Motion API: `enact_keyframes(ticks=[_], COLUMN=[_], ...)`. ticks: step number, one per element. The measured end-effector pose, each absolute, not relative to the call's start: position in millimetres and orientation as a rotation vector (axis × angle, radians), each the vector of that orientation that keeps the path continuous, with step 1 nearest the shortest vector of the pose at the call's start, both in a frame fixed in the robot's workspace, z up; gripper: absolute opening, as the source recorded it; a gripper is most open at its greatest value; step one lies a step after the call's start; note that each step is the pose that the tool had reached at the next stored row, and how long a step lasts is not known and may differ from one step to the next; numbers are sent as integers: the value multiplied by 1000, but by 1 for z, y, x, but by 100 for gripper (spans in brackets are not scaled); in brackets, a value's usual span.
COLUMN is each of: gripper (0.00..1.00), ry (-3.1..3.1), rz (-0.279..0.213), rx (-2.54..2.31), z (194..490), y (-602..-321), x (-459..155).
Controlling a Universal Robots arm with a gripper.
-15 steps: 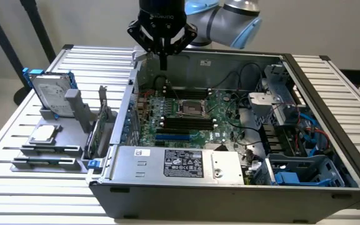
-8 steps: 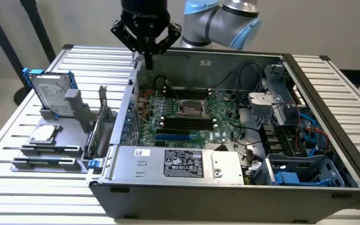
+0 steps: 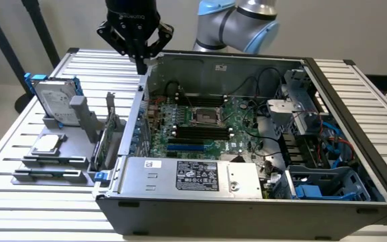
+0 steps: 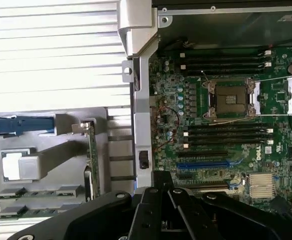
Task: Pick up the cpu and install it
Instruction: 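Reach for the cpu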
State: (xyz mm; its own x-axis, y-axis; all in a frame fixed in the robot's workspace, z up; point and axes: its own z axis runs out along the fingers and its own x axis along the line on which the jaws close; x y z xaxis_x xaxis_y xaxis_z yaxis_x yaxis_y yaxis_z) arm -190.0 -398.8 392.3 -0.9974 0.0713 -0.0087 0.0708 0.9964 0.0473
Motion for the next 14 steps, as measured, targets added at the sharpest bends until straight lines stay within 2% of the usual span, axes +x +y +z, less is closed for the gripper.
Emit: enact_keyframes(ticks=[14], gripper=[11], ry=[3128], rz=[58], rx=[111], z=[390], y=[-399], x=[-254])
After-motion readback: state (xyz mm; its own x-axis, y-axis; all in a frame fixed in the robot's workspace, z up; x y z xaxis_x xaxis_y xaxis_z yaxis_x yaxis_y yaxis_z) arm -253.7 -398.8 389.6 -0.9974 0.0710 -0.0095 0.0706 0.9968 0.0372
